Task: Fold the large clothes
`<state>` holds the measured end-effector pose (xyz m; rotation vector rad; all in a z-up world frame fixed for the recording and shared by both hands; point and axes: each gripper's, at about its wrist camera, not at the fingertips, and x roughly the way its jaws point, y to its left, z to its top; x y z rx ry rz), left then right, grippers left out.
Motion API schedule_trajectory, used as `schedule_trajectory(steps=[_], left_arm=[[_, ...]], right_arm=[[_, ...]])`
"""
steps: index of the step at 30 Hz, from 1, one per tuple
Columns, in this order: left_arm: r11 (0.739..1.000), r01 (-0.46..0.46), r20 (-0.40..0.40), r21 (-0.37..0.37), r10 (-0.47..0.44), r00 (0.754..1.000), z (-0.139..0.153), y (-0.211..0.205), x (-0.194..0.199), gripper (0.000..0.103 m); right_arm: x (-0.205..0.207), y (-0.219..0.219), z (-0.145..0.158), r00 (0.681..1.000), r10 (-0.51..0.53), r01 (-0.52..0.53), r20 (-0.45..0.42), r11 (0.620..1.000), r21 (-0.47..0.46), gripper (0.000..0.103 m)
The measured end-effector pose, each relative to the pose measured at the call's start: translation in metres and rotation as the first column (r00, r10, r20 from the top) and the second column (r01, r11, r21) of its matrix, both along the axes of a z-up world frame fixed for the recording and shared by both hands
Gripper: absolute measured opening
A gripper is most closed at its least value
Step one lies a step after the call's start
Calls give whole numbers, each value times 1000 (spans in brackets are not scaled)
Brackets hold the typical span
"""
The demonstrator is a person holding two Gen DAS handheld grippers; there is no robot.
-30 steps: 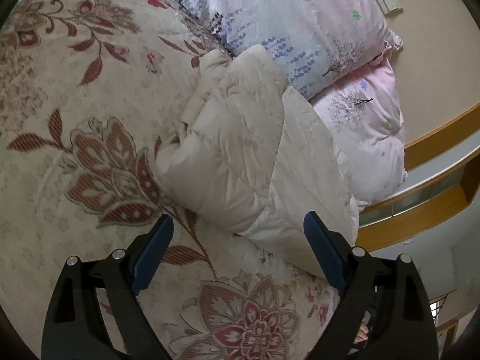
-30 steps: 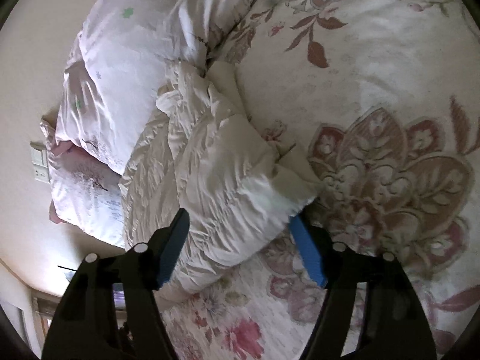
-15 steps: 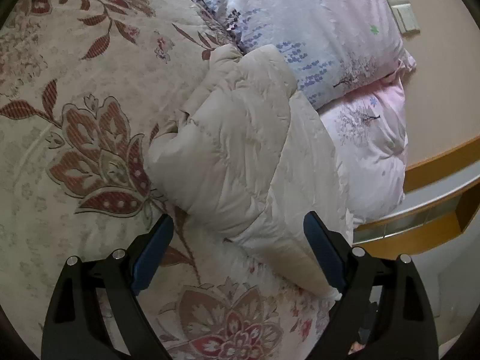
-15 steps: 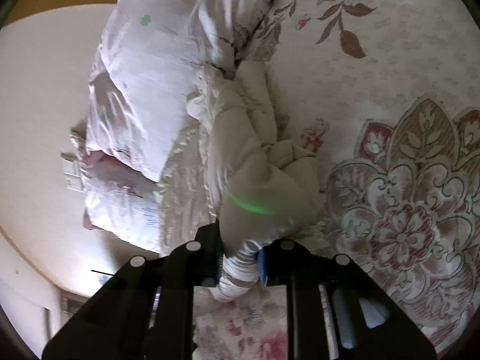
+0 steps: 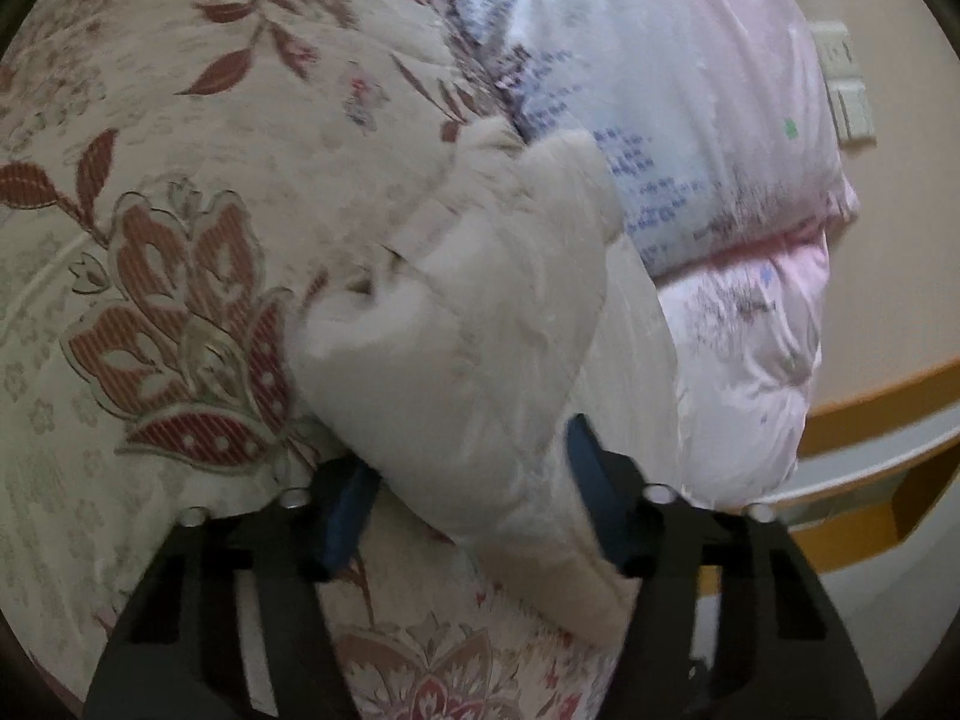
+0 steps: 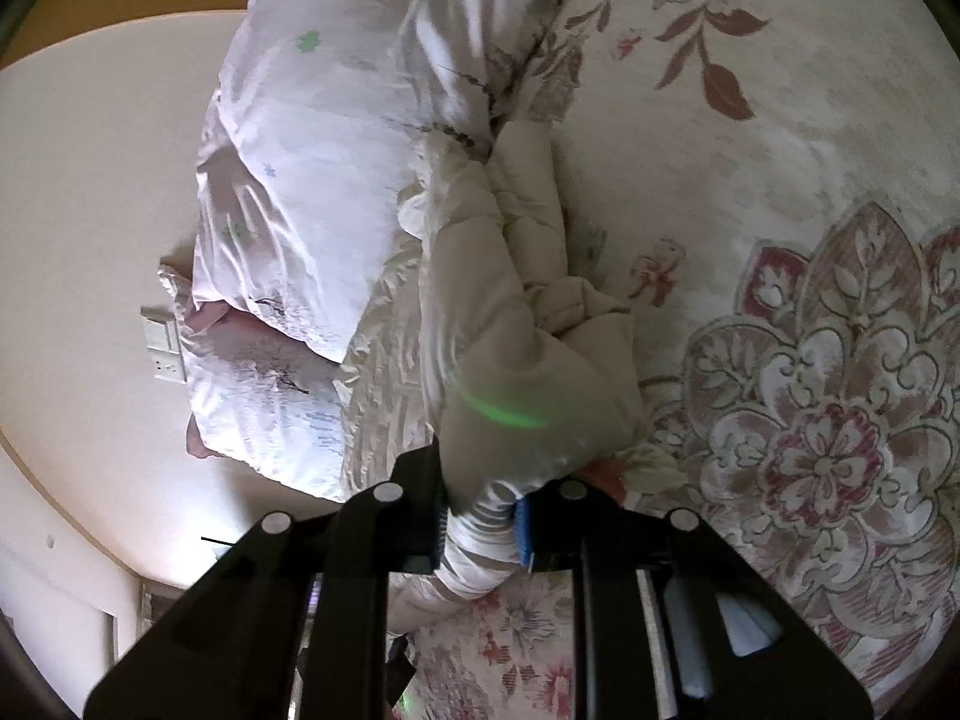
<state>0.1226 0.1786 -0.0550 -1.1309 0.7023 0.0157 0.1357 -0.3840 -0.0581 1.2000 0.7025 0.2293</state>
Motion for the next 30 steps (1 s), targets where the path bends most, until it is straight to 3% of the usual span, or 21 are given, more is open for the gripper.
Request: schedule_trajectory(steps=[8, 10, 19, 24, 28, 30], left_arm=[[994, -17, 29, -111, 20, 999, -16, 17, 5, 18], [994, -12, 64, -112, 19, 998, -12, 21, 2, 15], [999, -34, 154, -42, 40, 987, 20, 46, -34, 13], [997, -73, 158, -16, 74, 985, 23, 59, -71, 13], [993, -112, 148, -22, 114, 982, 16, 69, -95, 13], [993, -118, 141, -25, 121, 983, 13, 72, -98, 13]], right_arm=[[-4, 4, -5, 1000, 8, -9, -27, 999, -46, 18], [-5, 8, -3, 999, 21, -23, -25, 997, -68, 18], [-17, 41, 17, 988, 154, -150, 5, 967, -208, 18], [-34, 68, 30, 961, 277, -254, 17, 903, -346, 17], [-45, 87, 29, 935, 353, -329, -25, 840, -432, 18], [-47, 93, 25, 927, 371, -356, -61, 814, -459, 26]])
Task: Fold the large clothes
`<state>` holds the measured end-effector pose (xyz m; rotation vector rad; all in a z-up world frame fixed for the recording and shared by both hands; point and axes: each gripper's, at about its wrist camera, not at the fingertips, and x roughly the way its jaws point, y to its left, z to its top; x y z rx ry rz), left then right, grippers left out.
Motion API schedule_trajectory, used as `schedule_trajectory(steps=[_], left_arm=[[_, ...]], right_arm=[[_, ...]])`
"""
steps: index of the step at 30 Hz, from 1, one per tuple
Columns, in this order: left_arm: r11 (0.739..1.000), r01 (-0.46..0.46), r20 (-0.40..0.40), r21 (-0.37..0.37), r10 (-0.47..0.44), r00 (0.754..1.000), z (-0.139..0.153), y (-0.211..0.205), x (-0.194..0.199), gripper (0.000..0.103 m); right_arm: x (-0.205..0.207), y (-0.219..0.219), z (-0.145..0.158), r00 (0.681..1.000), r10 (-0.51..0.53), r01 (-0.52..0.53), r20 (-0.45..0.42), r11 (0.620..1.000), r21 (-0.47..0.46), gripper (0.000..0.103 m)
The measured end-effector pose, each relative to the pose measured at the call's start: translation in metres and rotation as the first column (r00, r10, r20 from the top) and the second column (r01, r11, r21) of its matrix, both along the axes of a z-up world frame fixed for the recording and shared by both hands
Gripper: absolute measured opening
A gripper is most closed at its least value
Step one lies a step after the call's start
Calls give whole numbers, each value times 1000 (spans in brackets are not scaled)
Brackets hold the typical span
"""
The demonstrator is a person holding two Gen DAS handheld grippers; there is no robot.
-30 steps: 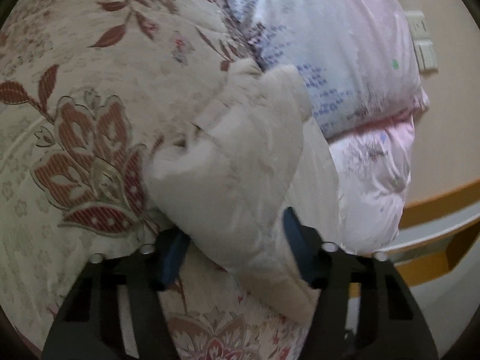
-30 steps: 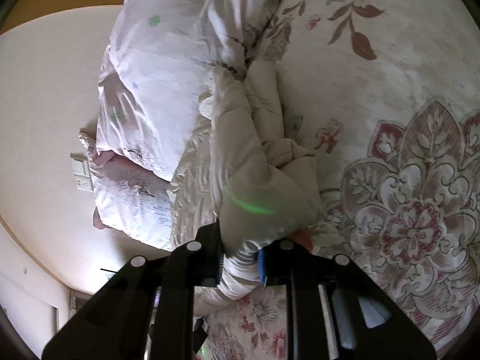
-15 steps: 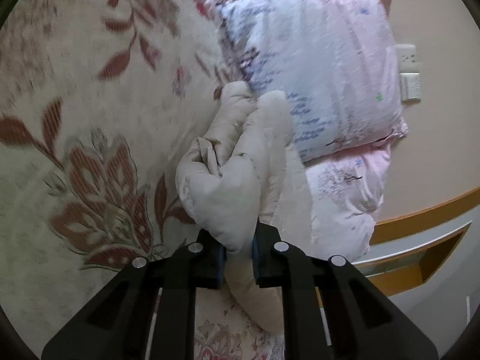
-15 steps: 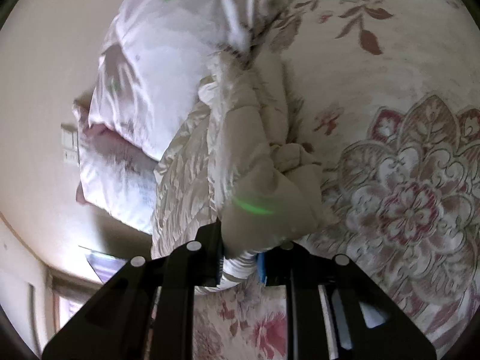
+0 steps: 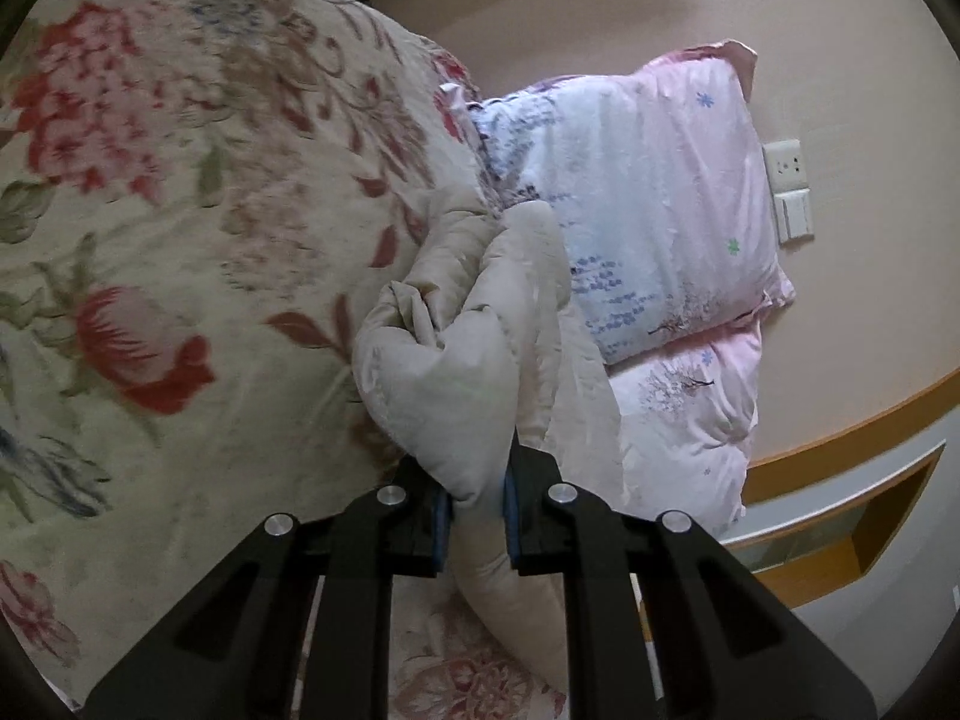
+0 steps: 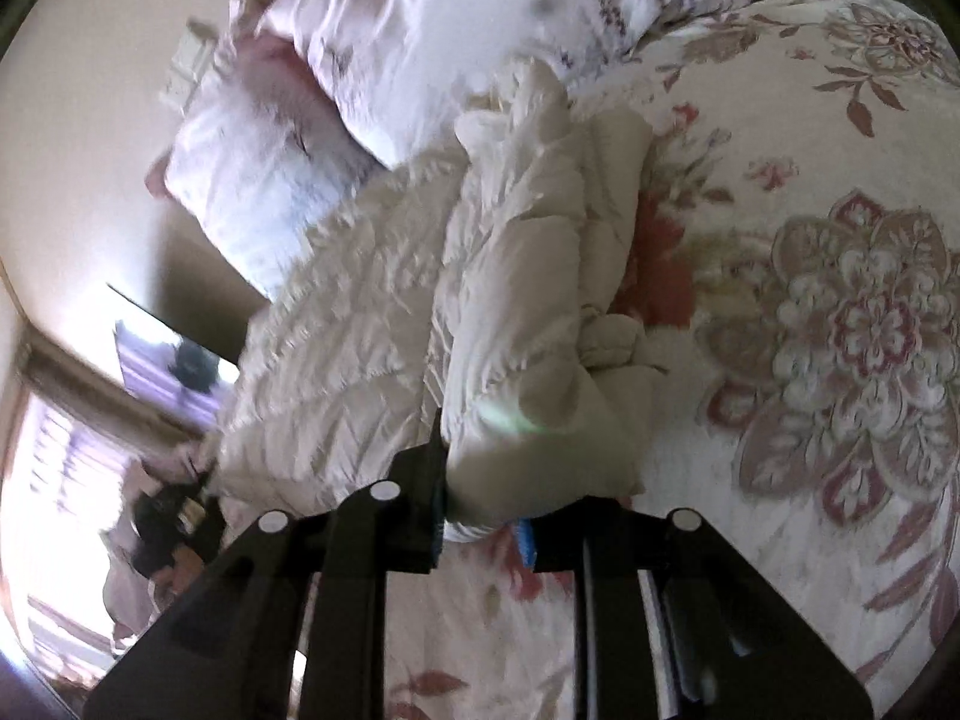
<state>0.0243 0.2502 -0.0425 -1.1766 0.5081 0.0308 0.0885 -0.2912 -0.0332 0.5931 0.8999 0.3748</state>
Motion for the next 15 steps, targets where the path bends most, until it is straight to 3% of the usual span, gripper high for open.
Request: schedule_trajectory(steps=[1, 3, 6, 8, 11, 15], left_arm=[[1000, 3, -8, -3, -3, 1000, -4, 1, 1, 14], [1000, 4, -28, 10, -4, 1000, -6, 0, 3, 17], [999, 11, -34, 53, -9, 999, -6, -2, 5, 28], [997, 14, -32, 75, -11, 999, -5, -3, 6, 45], [993, 12, -30, 119, -8, 1000, -2, -6, 6, 60], [984, 13, -21, 179, -9, 1000, 2, -13, 5, 66]], right_arm=[[-1, 1, -2, 1000, -3, 3, -13, 999, -35, 28], [0, -1, -1, 999, -20, 18, -28, 998, -67, 49], [-5, -14, 7, 995, -100, 96, -24, 987, -129, 67], [-5, -23, 17, 984, -175, 174, 6, 968, -183, 67], [-4, -25, 35, 965, -253, 263, 75, 930, -258, 67], [11, 16, 63, 966, -176, 232, 187, 910, -344, 66]])
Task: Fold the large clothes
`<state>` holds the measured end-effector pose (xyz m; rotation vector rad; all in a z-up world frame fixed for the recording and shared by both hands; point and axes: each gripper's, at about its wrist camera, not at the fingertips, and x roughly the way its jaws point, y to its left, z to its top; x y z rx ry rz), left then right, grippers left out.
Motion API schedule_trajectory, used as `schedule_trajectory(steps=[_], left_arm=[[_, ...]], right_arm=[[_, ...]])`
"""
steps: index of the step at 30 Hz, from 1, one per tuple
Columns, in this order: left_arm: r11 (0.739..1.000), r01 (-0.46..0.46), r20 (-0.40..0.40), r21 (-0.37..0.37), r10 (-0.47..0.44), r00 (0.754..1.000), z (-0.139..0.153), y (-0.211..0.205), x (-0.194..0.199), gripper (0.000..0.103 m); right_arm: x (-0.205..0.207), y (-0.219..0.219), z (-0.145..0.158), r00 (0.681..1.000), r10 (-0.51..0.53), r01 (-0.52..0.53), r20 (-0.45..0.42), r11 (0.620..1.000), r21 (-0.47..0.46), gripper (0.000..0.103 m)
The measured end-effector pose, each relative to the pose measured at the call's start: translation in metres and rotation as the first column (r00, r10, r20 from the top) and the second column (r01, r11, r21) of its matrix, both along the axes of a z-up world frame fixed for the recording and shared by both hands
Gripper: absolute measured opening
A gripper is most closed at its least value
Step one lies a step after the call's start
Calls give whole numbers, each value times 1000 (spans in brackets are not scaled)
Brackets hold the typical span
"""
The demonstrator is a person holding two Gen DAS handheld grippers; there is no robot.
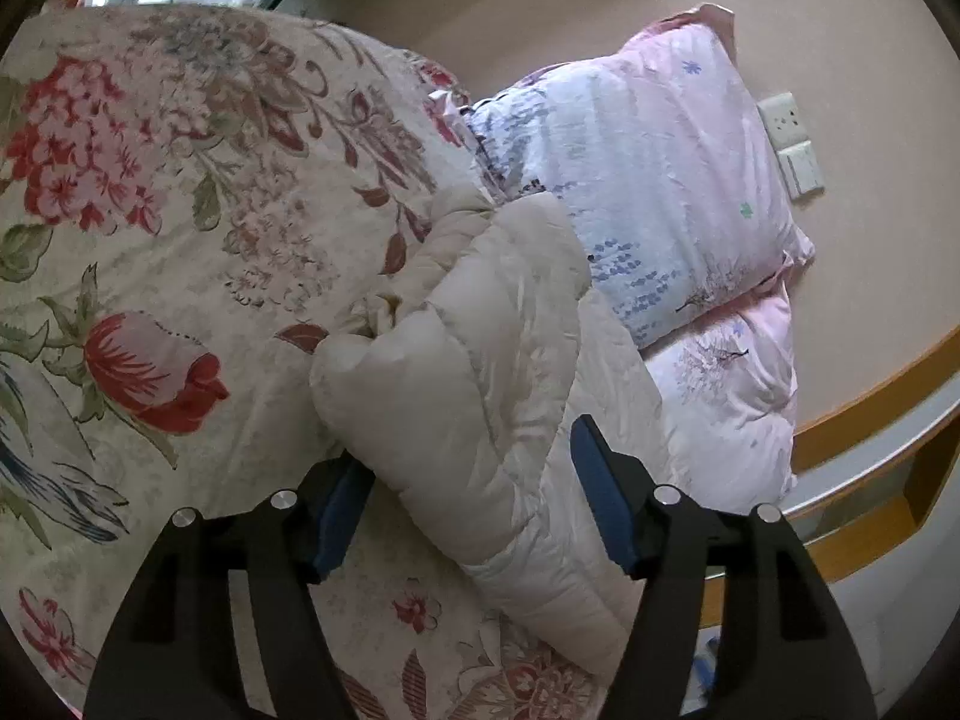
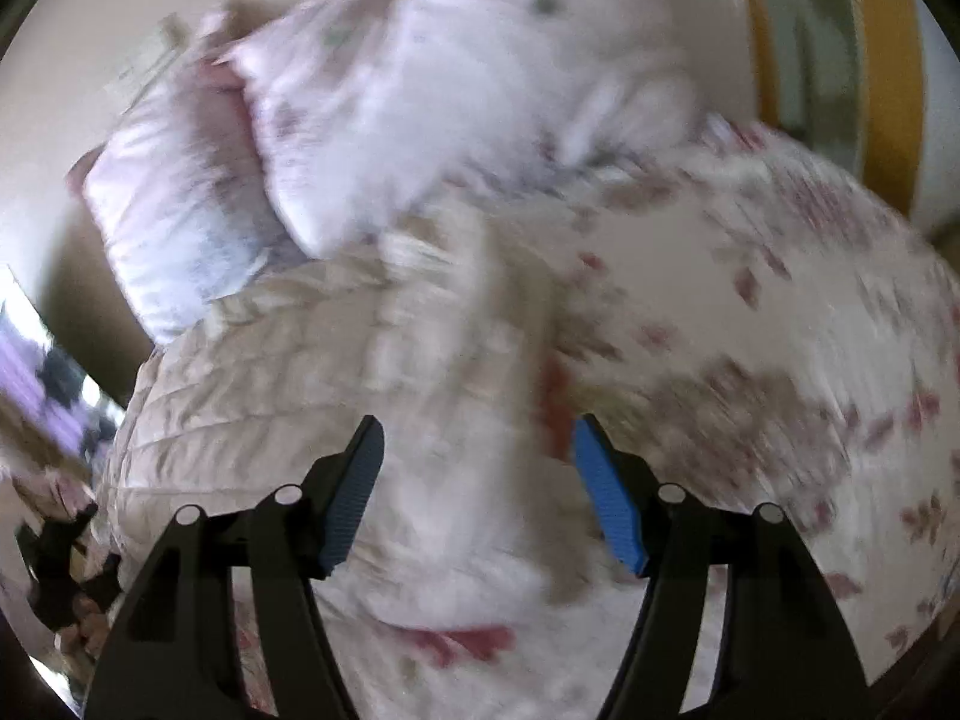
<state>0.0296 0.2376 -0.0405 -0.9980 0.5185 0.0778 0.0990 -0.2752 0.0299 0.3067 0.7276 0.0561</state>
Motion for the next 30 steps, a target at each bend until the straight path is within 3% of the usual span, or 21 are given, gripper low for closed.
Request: schedule_trajectory(steps=[6, 12, 21, 26, 30], left_arm=[[999, 10, -5, 34, -10, 1000, -3, -8, 3, 68], [999, 5, -1, 47, -5, 1000, -4, -9, 4, 68], [999, -4, 1, 47, 4, 1000, -6, -7, 7, 69], [997, 19, 6, 71, -20, 1000, -2, -11, 11, 83], [996, 28, -12, 84, -27, 1000, -2, -11, 15, 86]], right_arm=[[25, 87, 21, 984, 170, -161, 46, 976, -147, 66], [40, 154, 23, 968, 245, -216, 59, 928, -305, 66], [65, 183, -1, 976, 219, -197, 16, 903, -382, 66], [82, 195, -28, 973, 219, -227, -70, 877, -422, 67], [88, 204, -44, 969, 220, -246, -110, 852, -462, 69]])
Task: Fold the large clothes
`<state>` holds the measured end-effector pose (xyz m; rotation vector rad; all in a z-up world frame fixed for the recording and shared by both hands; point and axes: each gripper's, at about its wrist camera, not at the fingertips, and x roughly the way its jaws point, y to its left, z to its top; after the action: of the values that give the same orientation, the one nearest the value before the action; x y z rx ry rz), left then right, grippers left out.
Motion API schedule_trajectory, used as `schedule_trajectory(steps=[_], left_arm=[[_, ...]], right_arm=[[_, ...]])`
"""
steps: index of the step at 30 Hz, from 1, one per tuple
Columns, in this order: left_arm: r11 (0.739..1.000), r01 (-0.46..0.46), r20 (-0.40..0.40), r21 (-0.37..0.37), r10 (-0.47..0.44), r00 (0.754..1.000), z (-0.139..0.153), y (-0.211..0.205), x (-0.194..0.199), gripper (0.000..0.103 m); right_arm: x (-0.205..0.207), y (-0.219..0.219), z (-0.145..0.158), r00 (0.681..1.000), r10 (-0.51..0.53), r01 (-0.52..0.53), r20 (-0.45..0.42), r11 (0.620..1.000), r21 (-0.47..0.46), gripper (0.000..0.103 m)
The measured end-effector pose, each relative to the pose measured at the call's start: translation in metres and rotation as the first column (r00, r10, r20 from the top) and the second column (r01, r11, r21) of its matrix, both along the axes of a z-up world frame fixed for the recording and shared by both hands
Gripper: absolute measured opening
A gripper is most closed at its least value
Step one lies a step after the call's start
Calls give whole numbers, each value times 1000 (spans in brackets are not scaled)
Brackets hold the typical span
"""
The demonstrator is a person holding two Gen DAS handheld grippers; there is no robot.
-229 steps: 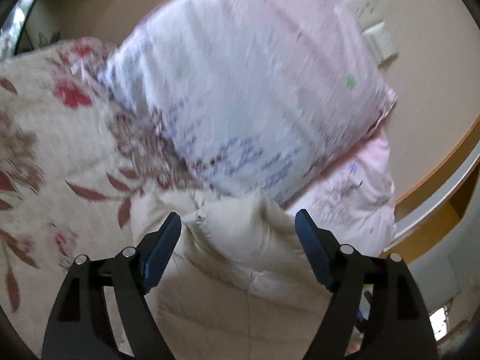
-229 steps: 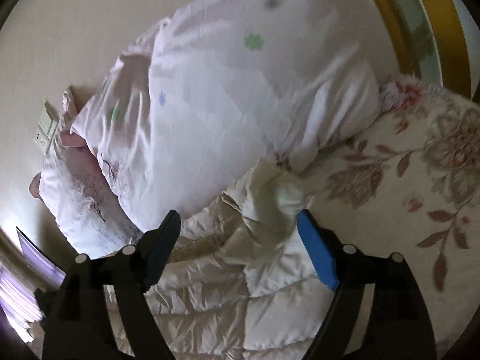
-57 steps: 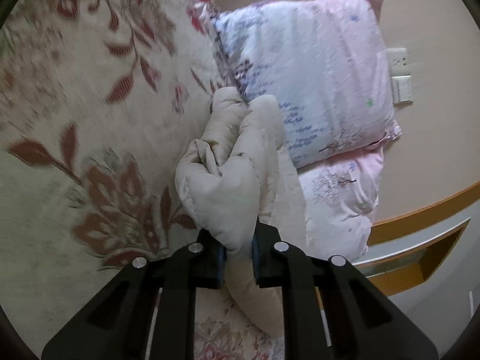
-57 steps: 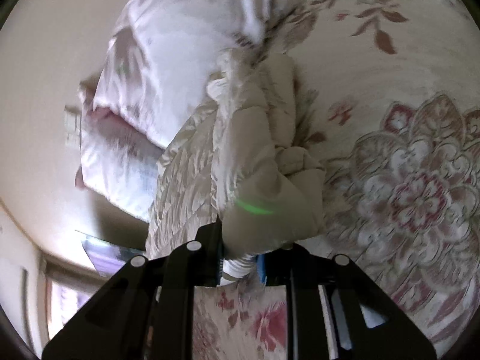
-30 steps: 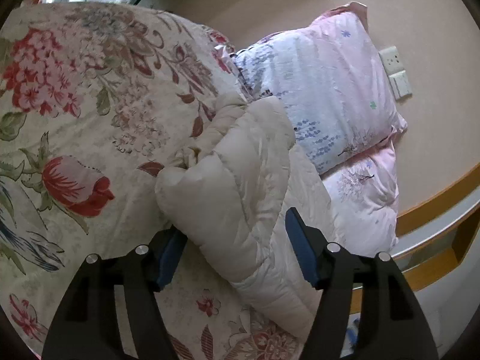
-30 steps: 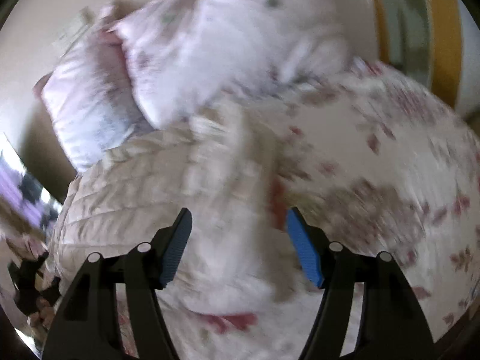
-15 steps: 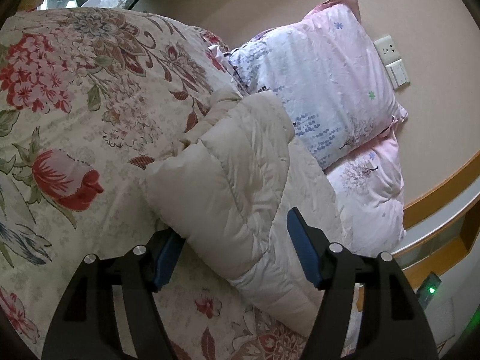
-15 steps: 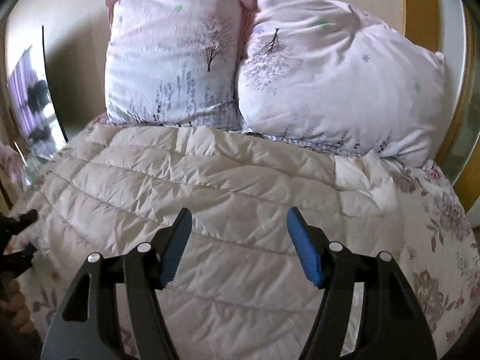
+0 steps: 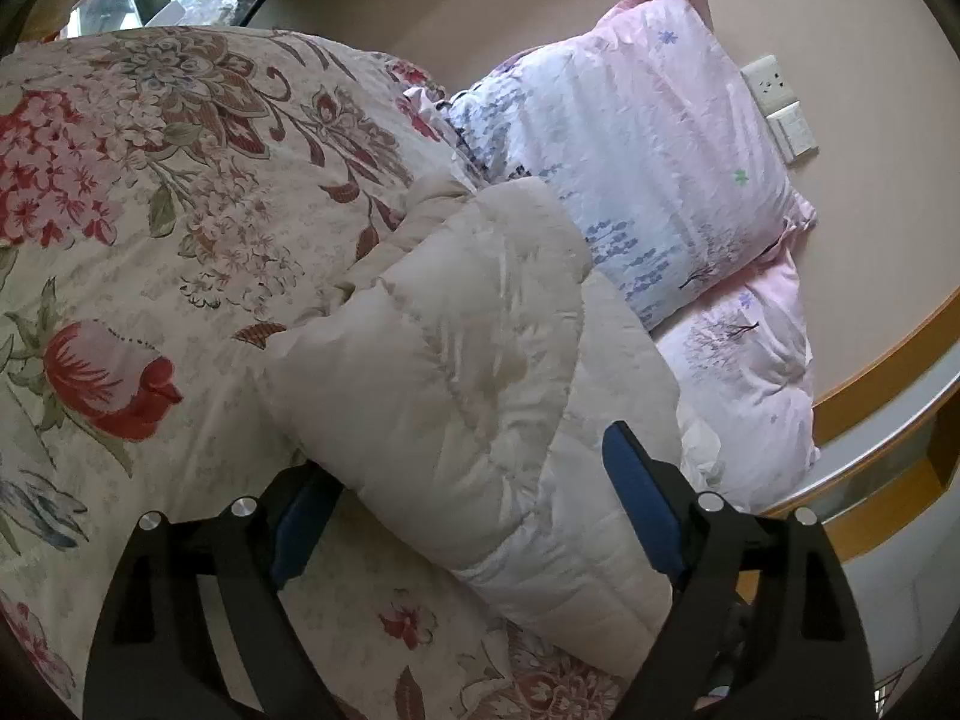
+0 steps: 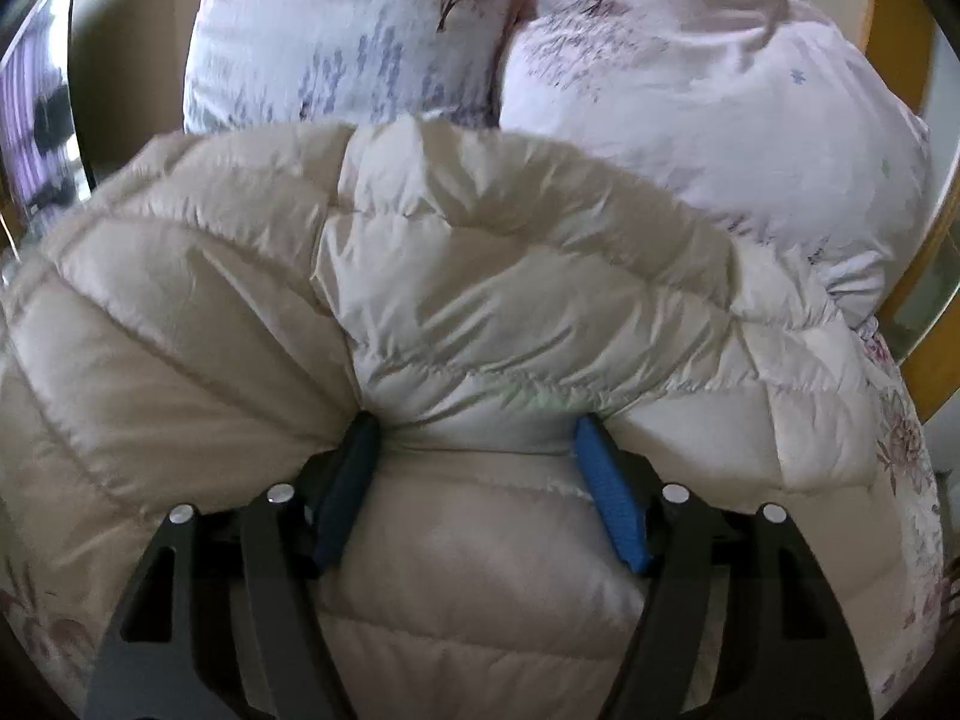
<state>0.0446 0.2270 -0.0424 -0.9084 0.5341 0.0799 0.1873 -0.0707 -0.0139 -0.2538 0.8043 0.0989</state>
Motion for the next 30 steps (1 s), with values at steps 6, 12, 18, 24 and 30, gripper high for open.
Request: schedule_trajectory(steps=[6, 12, 18, 24, 30], left_arm=[[999, -29, 23, -41, 30, 999, -1, 11, 0, 86], [996, -53, 33, -71, 56, 998, -5, 15, 3, 62], [1000, 7, 87, 2, -7, 996, 16, 4, 10, 39], [989, 100, 210, 107, -121, 970, 56, -19, 15, 30], [944, 255, 344, 208, -314, 885, 97, -68, 27, 30]], right_arm=[[4, 0, -6, 1000, -5, 5, -16, 1000, -6, 73], [4, -1, -6, 1000, -7, 7, -19, 1000, 2, 74], [5, -2, -7, 1000, -7, 8, -25, 1000, 12, 74], [7, -3, -8, 999, -8, 9, -33, 1000, 23, 74], [8, -3, -8, 999, -7, 8, -47, 1000, 21, 74]])
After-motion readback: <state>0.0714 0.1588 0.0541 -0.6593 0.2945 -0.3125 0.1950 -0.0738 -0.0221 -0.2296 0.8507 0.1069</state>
